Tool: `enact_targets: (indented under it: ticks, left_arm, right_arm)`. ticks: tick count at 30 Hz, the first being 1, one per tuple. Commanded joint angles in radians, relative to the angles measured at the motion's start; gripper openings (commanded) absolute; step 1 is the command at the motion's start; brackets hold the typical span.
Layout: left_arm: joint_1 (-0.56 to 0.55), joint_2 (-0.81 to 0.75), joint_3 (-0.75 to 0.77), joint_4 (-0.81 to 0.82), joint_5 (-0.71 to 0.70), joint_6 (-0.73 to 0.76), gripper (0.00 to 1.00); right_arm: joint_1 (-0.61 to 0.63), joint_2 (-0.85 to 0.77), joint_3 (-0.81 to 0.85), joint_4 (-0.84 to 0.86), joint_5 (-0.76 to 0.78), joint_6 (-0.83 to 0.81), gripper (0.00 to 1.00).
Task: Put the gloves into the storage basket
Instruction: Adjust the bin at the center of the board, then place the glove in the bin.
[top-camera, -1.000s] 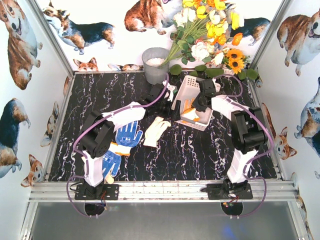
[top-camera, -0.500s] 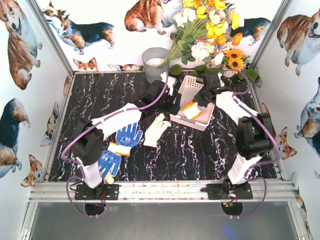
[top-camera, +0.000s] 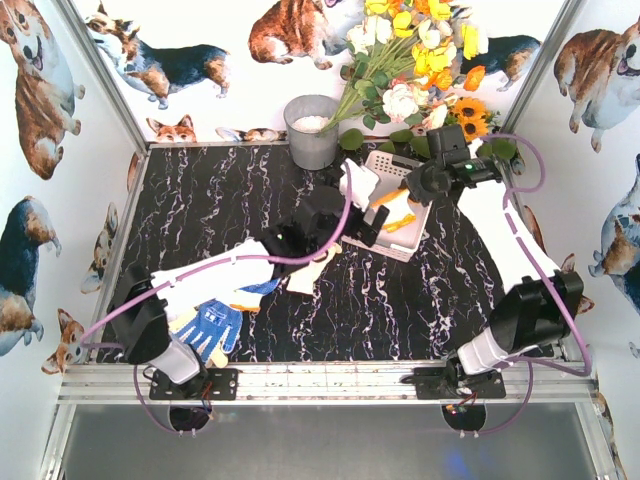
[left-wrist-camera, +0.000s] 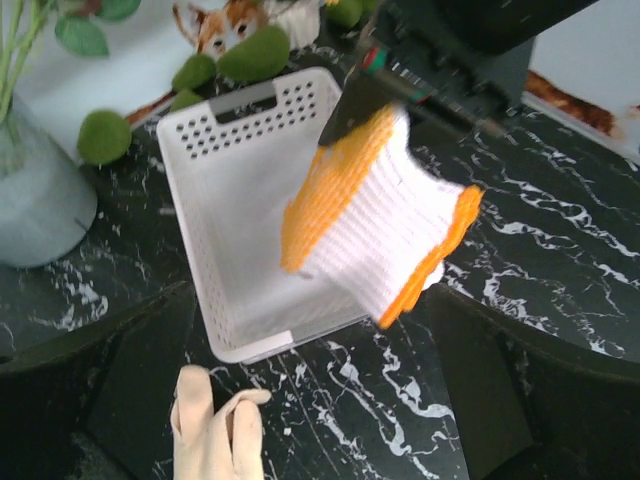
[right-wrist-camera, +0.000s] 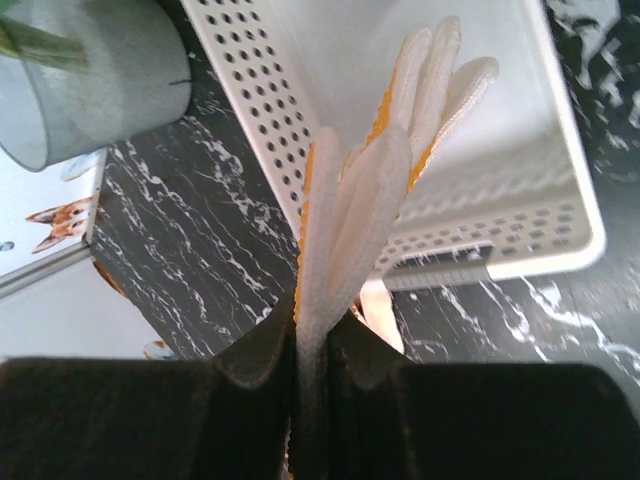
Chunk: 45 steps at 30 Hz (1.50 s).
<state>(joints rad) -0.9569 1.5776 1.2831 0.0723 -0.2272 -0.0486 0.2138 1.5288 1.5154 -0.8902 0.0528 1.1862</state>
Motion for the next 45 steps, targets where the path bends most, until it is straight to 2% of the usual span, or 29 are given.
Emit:
enact_targets:
  ticks: [1,5,13,21,32,36,38,45]
  left_arm:
    - [-0.064,-0.032,-0.018,0.061,-0.080,0.116,0.94]
    - [-0.136,-0.056,-0.058,0.079,-0.139,0.218,0.94]
    - [-0.253,-0.105,-0.149,0.116,-0.241,0.357,0.96]
    - [-0.334,-0.047,-0.120,0.146,-0.275,0.422,0.97]
    - [-0.344,0.147,0.011,0.200,-0.503,0.583,0.98]
    - [-0.322,0.176,0.048,0.220,-0.565,0.578,0.98]
    - [-0.310,0.167,0.048,0.226,-0.587,0.561,0.96]
    - [-0.272,0.117,0.020,0.204,-0.598,0.543,0.72]
  right_arm:
    - [0.003,-0.064,0.040,-0.168,-0.004,0.140,0.00]
    - [0.007,-0.110,0.019,-0.261,-0.023,0.220,0.00]
    - [0.013,-0.204,-0.091,-0.219,-0.106,0.330,0.00]
    - [0.039,-0.204,-0.092,-0.209,-0.115,0.368,0.00]
    - [0.065,-0.212,-0.101,-0.186,-0.132,0.379,0.00]
    - [0.065,-0.222,-0.110,-0.184,-0.128,0.375,0.00]
    - [0.065,-0.226,-0.114,-0.181,-0.137,0.375,0.00]
    - [0.065,-0.242,-0.123,-0.159,-0.148,0.379,0.00]
